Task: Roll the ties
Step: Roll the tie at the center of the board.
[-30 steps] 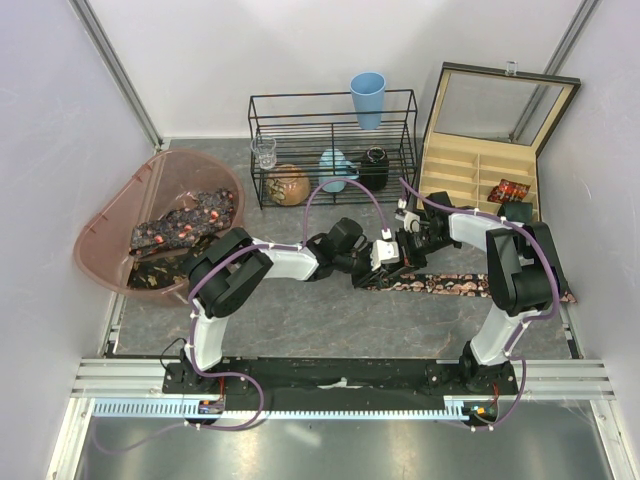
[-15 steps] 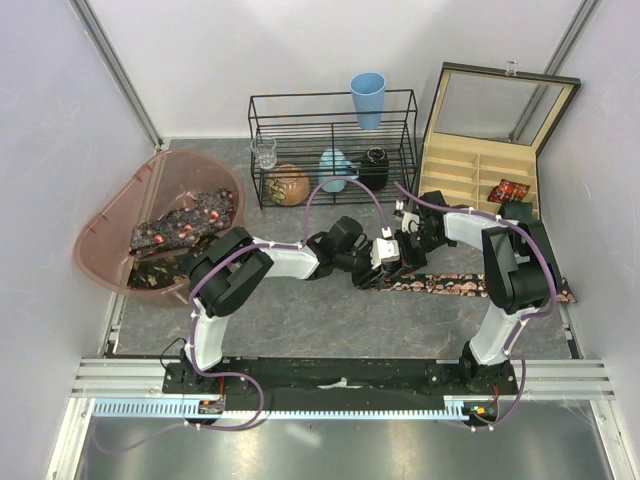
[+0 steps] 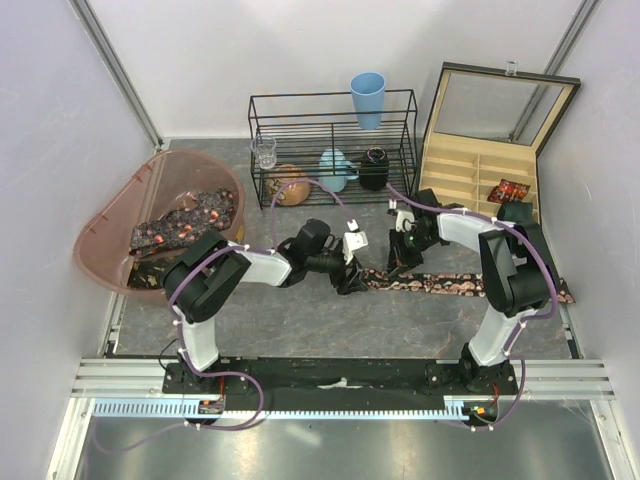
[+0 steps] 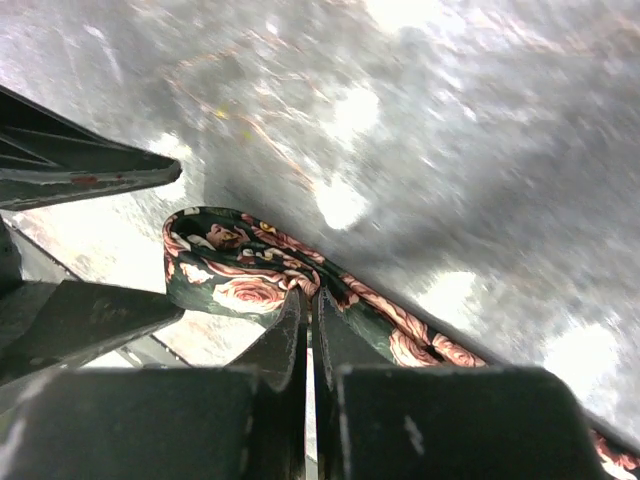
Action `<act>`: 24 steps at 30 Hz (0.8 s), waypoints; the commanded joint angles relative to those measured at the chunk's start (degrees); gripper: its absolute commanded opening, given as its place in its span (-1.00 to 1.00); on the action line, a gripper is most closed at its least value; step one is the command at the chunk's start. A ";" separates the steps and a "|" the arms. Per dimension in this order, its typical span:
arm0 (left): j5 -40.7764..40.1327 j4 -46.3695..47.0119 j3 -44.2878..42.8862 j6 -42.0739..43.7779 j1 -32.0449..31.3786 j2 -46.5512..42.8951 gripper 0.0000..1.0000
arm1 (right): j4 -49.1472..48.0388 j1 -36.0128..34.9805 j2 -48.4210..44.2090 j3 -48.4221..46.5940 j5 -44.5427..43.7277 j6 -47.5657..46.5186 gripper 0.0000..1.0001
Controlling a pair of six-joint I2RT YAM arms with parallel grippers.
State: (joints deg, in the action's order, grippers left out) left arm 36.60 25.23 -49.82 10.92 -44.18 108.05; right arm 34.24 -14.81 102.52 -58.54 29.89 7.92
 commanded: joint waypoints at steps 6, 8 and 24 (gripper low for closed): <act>-2.23 14.67 9.74 -5.21 1.47 -6.18 0.54 | -14.11 -4.35 6.11 1.94 -5.90 -4.93 -1.00; -2.32 16.07 11.14 -5.47 1.64 -6.01 0.55 | -14.11 -4.27 6.29 2.03 -2.75 -5.64 -1.00; -4.43 9.41 4.92 9.72 0.42 -3.46 0.53 | -13.32 -4.88 0.66 6.95 -1.06 -5.81 -1.00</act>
State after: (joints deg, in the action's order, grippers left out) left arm 33.01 38.00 -39.00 12.73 -42.92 103.70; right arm 18.85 -19.09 101.30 -53.82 35.94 5.76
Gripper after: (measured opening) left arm 0.755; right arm 0.007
